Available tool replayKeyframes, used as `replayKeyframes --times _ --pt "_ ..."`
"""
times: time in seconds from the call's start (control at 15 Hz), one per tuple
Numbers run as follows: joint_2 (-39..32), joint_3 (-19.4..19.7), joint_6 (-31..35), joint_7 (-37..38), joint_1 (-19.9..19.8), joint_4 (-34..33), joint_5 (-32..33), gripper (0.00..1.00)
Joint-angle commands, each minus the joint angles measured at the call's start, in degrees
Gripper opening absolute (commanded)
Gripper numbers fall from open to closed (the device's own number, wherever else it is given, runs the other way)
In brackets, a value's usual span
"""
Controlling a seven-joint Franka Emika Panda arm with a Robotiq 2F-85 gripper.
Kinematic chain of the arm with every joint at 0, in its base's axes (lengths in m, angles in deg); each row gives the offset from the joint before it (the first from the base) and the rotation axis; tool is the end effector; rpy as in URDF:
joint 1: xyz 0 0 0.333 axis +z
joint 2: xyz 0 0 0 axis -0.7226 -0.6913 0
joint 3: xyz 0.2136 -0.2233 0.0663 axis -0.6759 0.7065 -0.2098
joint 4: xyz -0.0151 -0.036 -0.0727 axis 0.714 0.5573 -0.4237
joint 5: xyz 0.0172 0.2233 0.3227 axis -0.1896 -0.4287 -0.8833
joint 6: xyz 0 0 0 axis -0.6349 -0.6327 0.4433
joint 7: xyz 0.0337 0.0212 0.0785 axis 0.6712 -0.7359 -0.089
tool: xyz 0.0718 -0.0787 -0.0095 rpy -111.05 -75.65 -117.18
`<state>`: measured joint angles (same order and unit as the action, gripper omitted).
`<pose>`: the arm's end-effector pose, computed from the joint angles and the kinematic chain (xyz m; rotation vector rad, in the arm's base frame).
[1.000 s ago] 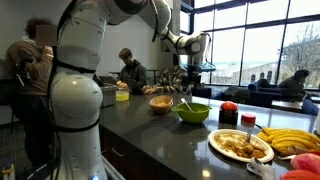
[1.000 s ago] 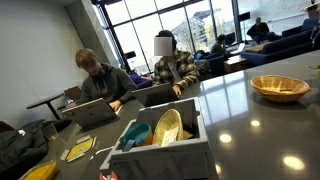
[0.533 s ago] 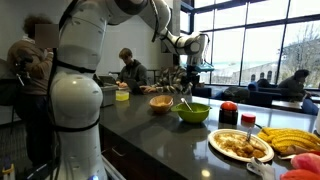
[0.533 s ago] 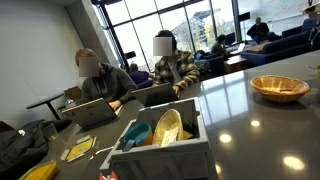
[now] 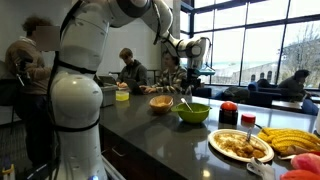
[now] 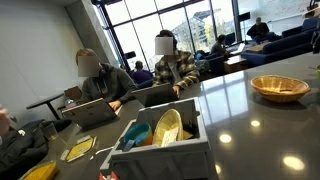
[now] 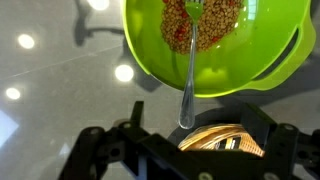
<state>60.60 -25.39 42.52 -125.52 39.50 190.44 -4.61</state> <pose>0.6324 -0.0675 0.3925 -2.4079 -1.7982 -0.1597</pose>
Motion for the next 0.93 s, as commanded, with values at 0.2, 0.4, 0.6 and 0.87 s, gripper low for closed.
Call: replayKeyframes --times 0.2,0.4,0.6,0.87 --pt "-1.45 -0.06 0.7 0.46 -0.58 -1.7 2.59 1.0" --pt "-1.44 -0.66 -1.82 -0.33 -0.71 -2.29 2.46 1.0" --pt "-1.74 -1.28 -5.28 -0.25 -0.54 -3.04 1.95 1.0" --pt "-2.03 -1.92 -7.77 -0.25 0.14 -3.66 2.43 1.0"
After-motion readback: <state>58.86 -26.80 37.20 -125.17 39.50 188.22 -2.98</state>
